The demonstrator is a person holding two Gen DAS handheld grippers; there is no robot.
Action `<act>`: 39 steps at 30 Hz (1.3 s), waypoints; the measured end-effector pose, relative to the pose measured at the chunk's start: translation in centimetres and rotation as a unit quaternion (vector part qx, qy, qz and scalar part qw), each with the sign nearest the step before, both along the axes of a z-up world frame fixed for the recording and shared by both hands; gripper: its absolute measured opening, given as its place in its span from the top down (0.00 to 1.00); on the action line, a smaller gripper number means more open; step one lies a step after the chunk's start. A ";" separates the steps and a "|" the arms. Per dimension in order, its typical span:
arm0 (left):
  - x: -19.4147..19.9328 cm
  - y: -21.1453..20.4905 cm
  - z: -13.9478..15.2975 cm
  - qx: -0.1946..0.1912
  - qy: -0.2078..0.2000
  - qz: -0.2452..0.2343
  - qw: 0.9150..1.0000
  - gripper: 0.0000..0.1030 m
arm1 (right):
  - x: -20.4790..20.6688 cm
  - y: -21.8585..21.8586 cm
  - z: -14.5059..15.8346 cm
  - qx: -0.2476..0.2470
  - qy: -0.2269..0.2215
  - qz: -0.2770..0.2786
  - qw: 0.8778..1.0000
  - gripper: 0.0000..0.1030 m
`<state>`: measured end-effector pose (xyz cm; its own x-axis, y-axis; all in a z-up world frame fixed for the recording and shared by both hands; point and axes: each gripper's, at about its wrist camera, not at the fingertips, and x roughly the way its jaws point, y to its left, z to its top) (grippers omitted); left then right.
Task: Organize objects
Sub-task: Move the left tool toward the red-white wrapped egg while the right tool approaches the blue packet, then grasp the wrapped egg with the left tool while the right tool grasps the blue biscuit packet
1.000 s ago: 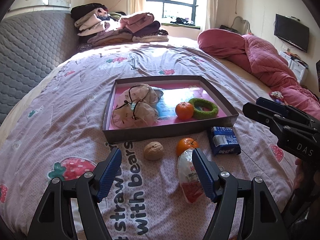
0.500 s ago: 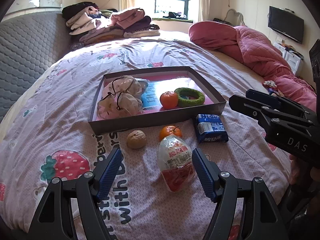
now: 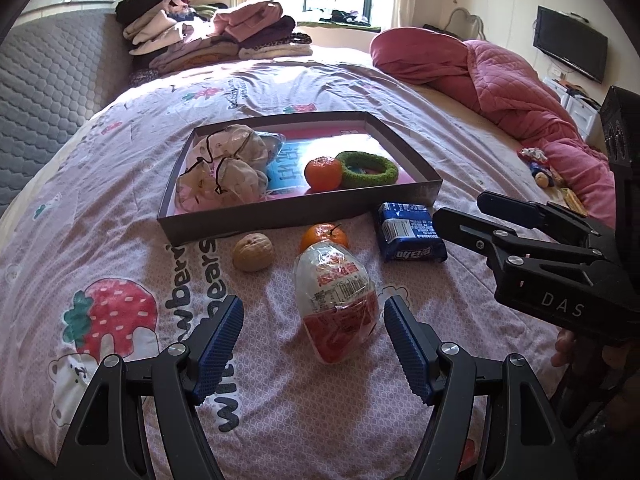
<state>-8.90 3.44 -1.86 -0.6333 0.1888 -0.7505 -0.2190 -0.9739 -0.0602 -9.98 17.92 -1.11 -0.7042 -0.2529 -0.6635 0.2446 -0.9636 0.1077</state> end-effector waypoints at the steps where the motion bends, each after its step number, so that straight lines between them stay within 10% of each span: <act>1: 0.0 0.1 -0.1 0.001 -0.001 -0.001 1.000 0.28 | -0.1 0.0 -0.1 0.001 -0.002 -0.001 1.000 0.38; 39: -1.6 1.8 -2.5 0.020 -0.029 -0.008 0.999 0.28 | -2.1 -0.8 -3.2 0.008 -0.047 -0.018 0.999 0.38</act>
<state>-10.49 5.21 -4.38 -0.5862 0.2289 -0.7772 -0.2298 -0.9668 -0.1114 -12.07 17.11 -4.32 -0.6473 -0.2172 -0.7306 0.1992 -0.9734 0.1129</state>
